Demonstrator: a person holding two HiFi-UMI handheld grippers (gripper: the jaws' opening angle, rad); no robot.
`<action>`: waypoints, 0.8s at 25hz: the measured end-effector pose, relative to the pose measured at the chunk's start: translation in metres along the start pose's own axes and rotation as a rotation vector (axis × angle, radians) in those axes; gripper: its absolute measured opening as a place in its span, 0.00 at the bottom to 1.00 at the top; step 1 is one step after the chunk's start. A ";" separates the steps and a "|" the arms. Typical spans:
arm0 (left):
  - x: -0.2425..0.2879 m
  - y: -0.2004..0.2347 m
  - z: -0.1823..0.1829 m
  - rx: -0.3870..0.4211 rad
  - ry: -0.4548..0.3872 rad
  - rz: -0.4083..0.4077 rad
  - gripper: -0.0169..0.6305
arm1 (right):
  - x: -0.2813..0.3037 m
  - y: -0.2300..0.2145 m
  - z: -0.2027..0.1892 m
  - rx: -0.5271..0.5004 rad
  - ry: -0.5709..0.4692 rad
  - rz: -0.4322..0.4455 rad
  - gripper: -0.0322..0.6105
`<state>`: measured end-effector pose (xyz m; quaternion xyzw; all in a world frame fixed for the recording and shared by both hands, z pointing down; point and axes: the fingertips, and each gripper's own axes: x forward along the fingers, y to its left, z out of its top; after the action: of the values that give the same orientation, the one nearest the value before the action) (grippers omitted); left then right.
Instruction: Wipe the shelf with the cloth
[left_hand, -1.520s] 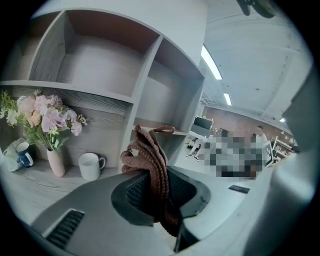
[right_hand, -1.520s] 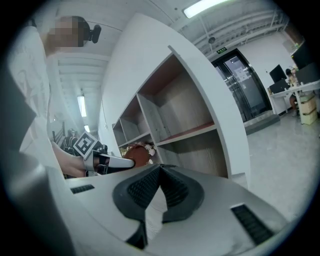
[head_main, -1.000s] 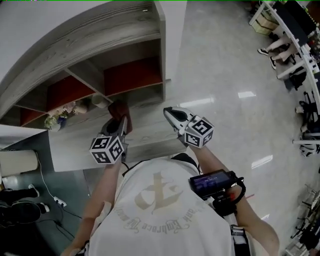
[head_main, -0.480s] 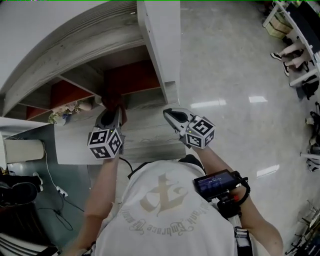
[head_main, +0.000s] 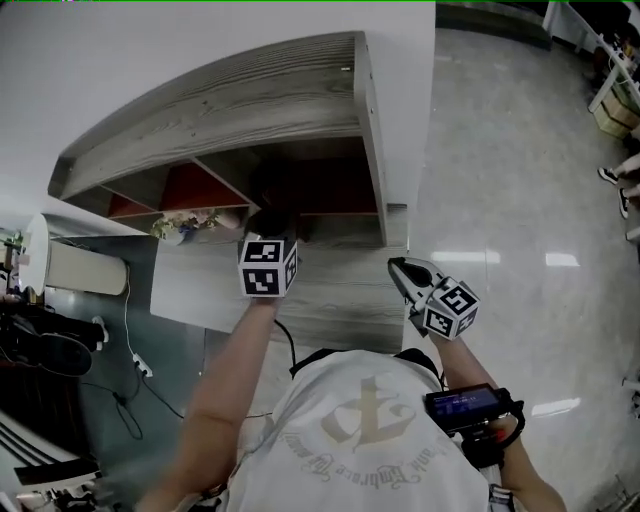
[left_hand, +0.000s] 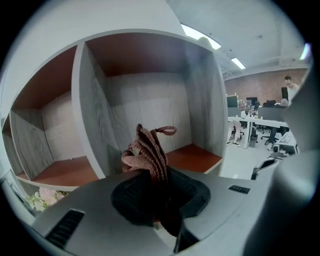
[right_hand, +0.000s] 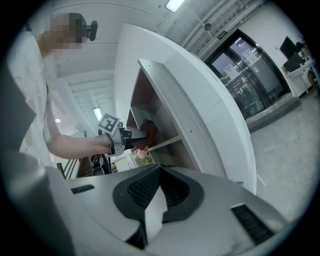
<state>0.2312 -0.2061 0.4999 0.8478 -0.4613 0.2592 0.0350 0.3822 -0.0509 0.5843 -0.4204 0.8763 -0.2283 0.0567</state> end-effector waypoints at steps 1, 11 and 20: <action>0.004 0.002 0.003 0.016 0.007 0.015 0.13 | -0.002 -0.001 0.000 0.001 -0.004 -0.002 0.06; 0.045 0.026 -0.002 -0.018 0.185 0.184 0.13 | -0.021 -0.010 0.001 0.034 -0.043 -0.022 0.06; 0.064 0.032 -0.017 -0.111 0.249 0.191 0.13 | -0.032 -0.023 -0.001 0.062 -0.069 -0.055 0.06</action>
<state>0.2265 -0.2686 0.5393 0.7581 -0.5456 0.3385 0.1139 0.4186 -0.0384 0.5921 -0.4501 0.8544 -0.2423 0.0937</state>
